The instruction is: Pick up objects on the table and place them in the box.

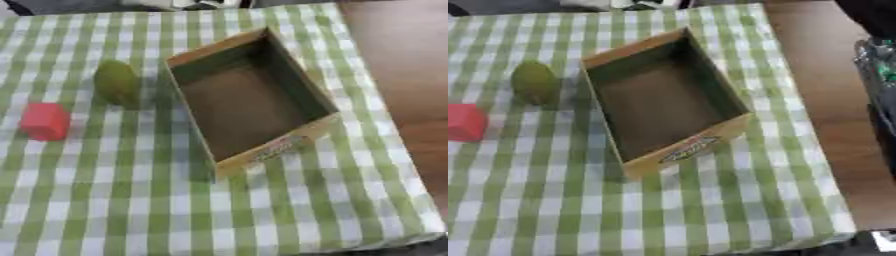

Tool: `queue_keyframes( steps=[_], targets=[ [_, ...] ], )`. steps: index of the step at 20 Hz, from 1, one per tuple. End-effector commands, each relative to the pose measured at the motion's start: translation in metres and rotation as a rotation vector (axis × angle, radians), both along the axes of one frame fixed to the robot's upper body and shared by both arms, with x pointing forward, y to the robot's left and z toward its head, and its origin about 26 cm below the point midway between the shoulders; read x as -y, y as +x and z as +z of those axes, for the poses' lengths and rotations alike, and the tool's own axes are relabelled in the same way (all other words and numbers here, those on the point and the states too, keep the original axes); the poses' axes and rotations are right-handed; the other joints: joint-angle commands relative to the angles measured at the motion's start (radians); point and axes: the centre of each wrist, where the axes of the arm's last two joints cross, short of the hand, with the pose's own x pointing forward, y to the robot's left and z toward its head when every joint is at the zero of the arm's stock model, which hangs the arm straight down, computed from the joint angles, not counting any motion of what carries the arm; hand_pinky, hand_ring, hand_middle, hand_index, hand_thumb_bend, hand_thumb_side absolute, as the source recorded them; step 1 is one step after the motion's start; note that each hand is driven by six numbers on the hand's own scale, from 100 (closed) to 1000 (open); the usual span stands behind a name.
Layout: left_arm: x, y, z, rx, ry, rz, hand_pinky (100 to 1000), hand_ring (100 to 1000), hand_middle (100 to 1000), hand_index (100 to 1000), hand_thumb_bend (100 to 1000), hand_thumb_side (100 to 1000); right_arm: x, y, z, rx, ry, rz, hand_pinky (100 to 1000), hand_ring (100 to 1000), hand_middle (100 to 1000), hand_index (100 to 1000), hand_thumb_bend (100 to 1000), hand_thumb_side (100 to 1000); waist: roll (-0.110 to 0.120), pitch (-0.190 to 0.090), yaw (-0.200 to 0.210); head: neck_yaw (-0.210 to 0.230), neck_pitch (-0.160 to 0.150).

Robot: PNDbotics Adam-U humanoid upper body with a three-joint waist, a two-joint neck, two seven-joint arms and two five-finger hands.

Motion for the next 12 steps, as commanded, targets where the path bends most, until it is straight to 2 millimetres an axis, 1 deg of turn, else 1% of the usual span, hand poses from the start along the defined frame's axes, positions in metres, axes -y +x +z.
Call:
queue_keyframes(
  steps=[1,2,4,8,10,11,12],
  targets=[
    [-0.005,-0.001,0.032,-0.145,0.156,0.107,698,704,756,874,100,553,0.001,-0.005,0.011,0.029,-0.043,-0.012,858,576,521,794,100,251,0.004,-0.015,0.0,0.0,-0.009],
    [-0.006,-0.001,0.037,-0.215,0.217,0.128,728,731,783,892,100,580,0.001,-0.005,0.012,0.029,-0.045,-0.012,858,575,520,793,100,250,0.006,-0.014,-0.001,0.0,-0.009],
    [-0.006,-0.001,0.048,-0.339,0.327,0.148,761,754,798,899,100,607,0.001,-0.005,0.012,0.029,-0.05,-0.01,858,572,520,793,100,241,0.008,-0.014,-0.002,-0.001,-0.008],
    [-0.011,0.006,0.068,-0.527,0.527,0.169,818,797,823,910,100,515,0.0,-0.005,0.013,0.029,-0.061,-0.006,857,567,518,793,100,242,0.011,-0.013,-0.006,-0.003,-0.005],
    [-0.018,0.014,0.075,-0.614,0.623,0.179,846,818,834,914,100,424,0.0,-0.004,0.014,0.029,-0.067,-0.003,857,565,517,793,100,244,0.012,-0.011,-0.009,-0.002,-0.005],
    [-0.021,0.019,0.078,-0.655,0.669,0.188,858,827,841,918,125,414,-0.001,-0.004,0.014,0.029,-0.069,-0.001,857,565,517,793,100,246,0.013,-0.01,-0.01,-0.001,-0.005],
    [-0.024,0.023,0.08,-0.69,0.706,0.195,872,839,847,921,166,378,-0.001,-0.004,0.014,0.029,-0.071,0.001,857,564,516,793,100,249,0.014,-0.009,-0.012,0.0,-0.006]
  ],
)
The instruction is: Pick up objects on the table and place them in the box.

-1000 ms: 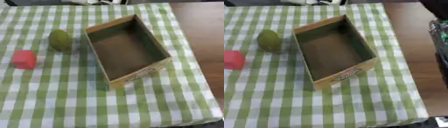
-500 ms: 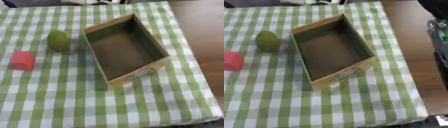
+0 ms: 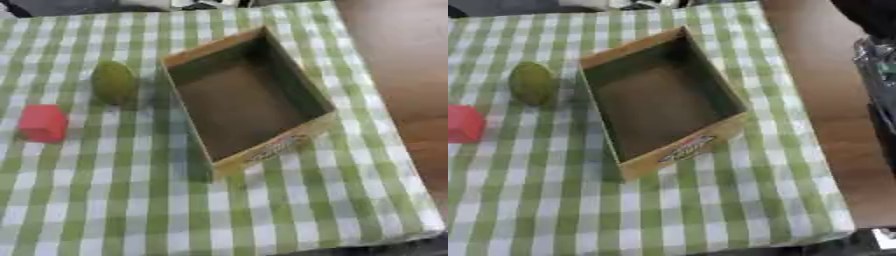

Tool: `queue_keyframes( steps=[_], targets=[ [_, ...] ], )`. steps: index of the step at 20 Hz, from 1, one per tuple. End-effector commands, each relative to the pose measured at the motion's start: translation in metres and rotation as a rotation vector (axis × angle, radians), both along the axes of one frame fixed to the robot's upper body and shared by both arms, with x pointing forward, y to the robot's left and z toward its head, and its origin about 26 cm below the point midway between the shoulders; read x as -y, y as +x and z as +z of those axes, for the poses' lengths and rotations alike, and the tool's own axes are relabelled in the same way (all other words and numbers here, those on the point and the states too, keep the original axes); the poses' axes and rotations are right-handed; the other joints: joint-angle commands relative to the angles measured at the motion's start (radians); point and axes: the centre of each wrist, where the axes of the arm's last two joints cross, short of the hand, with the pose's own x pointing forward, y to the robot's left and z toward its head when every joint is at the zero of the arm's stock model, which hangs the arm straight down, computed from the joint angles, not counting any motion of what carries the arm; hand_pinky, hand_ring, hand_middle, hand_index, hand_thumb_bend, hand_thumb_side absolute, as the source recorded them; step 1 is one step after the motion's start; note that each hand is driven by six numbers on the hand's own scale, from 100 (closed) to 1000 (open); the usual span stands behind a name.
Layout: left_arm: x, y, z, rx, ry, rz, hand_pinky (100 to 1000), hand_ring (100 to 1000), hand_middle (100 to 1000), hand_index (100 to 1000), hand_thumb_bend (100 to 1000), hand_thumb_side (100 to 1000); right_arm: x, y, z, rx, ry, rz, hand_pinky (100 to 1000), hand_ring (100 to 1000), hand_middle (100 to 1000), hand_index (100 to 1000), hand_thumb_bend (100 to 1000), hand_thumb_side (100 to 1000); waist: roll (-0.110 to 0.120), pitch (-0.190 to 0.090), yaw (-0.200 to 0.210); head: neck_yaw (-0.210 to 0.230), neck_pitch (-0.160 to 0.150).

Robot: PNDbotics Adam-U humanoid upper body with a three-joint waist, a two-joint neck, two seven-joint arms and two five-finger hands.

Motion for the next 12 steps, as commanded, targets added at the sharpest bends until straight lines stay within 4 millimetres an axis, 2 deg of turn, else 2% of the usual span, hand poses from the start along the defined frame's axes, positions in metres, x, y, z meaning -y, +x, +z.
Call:
queue_keyframes(
  steps=[1,2,3,4,7,12],
  targets=[
    [-0.014,0.01,0.015,-0.121,0.162,0.034,880,845,850,921,202,326,-0.001,-0.004,0.013,0.034,-0.044,0.002,857,564,516,793,100,252,0.002,-0.013,-0.004,0.002,-0.007],
    [-0.017,0.015,0.016,-0.16,0.192,0.038,890,854,854,920,246,281,-0.001,-0.004,0.013,0.034,-0.046,0.004,858,564,516,794,100,256,0.003,-0.012,-0.006,0.005,-0.007],
    [-0.02,0.02,0.017,-0.196,0.218,0.041,891,855,855,920,253,272,-0.002,-0.004,0.013,0.034,-0.048,0.007,858,564,516,794,100,256,0.004,-0.011,-0.007,0.007,-0.007],
    [-0.022,0.024,0.017,-0.23,0.24,0.041,901,865,861,921,326,219,-0.002,-0.004,0.014,0.034,-0.05,0.009,858,564,515,794,100,260,0.005,-0.01,-0.009,0.009,-0.007],
    [-0.025,0.038,0.017,-0.313,0.302,0.035,912,876,865,915,411,131,-0.003,-0.003,0.014,0.034,-0.053,0.016,858,564,514,794,100,266,0.007,-0.007,-0.014,0.017,-0.006],
    [-0.022,0.057,0.012,-0.39,0.367,0.011,915,882,868,904,438,100,-0.005,-0.003,0.016,0.035,-0.056,0.027,859,565,513,794,100,277,0.009,-0.002,-0.02,0.029,-0.006]
  ],
)
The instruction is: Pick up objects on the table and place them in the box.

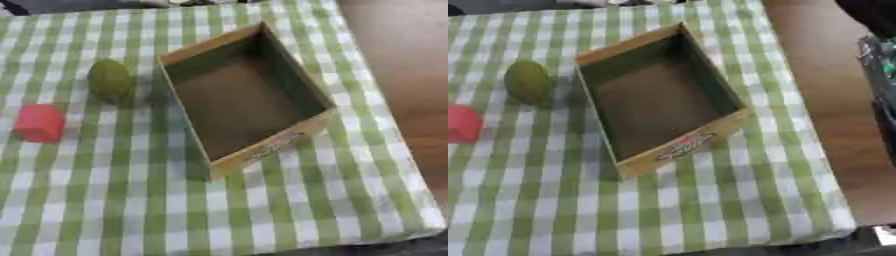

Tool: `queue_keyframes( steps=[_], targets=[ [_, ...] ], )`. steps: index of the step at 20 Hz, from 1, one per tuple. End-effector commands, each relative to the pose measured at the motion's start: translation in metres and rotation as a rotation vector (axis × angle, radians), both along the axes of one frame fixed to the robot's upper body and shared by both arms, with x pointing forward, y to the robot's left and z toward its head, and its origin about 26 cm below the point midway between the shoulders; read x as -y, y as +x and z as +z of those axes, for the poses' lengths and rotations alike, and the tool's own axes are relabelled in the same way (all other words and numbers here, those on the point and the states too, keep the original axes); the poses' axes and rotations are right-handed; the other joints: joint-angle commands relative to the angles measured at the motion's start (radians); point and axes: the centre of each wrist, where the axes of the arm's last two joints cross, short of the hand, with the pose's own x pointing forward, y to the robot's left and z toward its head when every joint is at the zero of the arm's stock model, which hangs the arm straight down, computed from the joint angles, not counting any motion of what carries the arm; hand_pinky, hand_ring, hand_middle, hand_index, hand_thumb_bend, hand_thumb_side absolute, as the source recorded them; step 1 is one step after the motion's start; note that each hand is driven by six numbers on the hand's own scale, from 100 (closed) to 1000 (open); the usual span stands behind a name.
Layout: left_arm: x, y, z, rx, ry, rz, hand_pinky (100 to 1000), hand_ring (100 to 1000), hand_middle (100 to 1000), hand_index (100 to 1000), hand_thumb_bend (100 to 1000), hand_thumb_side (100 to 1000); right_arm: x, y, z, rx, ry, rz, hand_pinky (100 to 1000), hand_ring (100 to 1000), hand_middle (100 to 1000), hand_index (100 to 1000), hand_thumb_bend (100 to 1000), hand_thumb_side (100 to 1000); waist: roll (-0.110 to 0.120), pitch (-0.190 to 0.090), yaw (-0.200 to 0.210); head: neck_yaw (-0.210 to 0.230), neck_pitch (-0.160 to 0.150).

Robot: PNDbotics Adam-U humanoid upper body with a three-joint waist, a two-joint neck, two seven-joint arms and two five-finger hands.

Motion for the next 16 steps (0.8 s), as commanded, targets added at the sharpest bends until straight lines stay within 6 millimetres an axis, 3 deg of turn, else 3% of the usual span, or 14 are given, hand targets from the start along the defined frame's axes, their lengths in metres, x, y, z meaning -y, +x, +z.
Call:
queue_keyframes(
  steps=[1,8,16],
  targets=[
    [-0.001,0.008,0.004,-0.045,0.058,-0.01,917,885,871,902,446,100,0.0,-0.004,0.012,0.031,-0.035,0.005,859,565,513,794,100,280,0.002,-0.014,-0.002,0.009,-0.007],
    [0.013,0.021,0.0,-0.128,0.125,-0.084,926,887,863,916,536,166,-0.002,-0.004,0.013,0.028,-0.038,0.013,860,566,512,794,100,294,0.004,-0.011,-0.003,0.016,-0.01],
    [0.032,0.03,-0.001,-0.159,0.137,-0.159,924,885,857,921,548,249,-0.003,-0.003,0.013,0.025,-0.037,0.022,860,568,512,794,100,300,0.004,-0.012,-0.002,0.025,-0.014]
  ],
)
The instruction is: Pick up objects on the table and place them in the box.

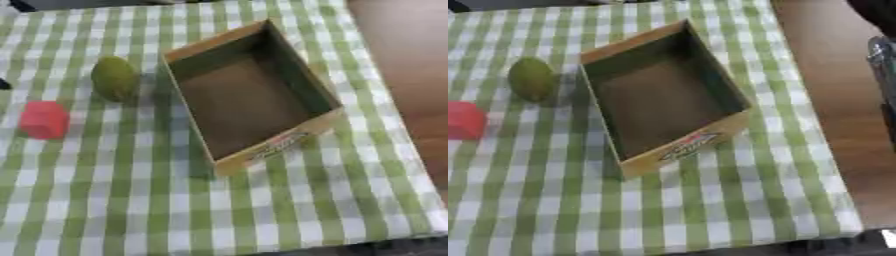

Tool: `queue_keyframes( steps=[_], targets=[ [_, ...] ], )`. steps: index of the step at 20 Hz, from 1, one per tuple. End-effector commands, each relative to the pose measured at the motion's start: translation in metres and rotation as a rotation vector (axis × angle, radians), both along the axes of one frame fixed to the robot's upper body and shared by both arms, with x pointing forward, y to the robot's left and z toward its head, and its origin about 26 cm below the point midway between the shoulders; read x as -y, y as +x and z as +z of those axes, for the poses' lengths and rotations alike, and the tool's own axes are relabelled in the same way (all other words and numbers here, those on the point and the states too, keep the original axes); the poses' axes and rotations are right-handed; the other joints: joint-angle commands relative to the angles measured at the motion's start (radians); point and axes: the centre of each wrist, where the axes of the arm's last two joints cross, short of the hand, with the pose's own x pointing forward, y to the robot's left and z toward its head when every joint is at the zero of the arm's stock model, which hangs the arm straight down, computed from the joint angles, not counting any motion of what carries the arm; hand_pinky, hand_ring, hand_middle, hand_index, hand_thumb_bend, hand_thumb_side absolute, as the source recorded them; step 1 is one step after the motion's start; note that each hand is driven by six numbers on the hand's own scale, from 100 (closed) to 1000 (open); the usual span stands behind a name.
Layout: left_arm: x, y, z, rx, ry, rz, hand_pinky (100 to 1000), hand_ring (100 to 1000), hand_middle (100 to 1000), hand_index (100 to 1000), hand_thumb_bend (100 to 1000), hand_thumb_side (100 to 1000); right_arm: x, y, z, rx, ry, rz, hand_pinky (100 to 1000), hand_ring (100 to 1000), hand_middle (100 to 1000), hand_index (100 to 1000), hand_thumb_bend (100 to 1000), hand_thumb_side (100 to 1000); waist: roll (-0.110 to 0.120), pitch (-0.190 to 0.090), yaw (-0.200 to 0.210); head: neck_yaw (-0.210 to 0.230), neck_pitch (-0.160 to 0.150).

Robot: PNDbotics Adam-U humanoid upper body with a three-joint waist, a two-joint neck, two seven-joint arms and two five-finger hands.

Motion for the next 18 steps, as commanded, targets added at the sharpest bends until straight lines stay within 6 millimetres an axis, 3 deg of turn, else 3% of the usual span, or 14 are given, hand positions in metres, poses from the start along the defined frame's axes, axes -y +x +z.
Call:
queue_keyframes(
  steps=[1,10,15,18],
  targets=[
    [0.003,0.001,0.01,0.004,0.022,-0.019,924,885,858,925,552,272,0.0,-0.004,0.011,0.027,-0.029,0.007,860,568,512,794,100,299,0.001,-0.018,0.002,0.006,-0.011],
    [0.025,0.005,0.012,-0.003,0.014,-0.068,924,884,858,940,584,365,-0.002,-0.004,0.011,0.025,-0.031,0.018,860,569,512,793,100,296,0.002,-0.021,0.003,0.012,-0.011],
    [0.026,0.01,0.016,0.037,0.025,-0.027,943,902,869,941,598,319,-0.003,-0.004,0.011,0.025,-0.031,0.022,860,569,509,793,100,302,0.002,-0.02,0.003,0.017,-0.014],
    [0.026,0.015,0.017,0.077,0.03,0.01,944,907,874,942,558,286,-0.003,-0.004,0.012,0.027,-0.032,0.025,861,568,508,793,100,305,0.001,-0.016,0.002,0.024,-0.018]
  ],
)
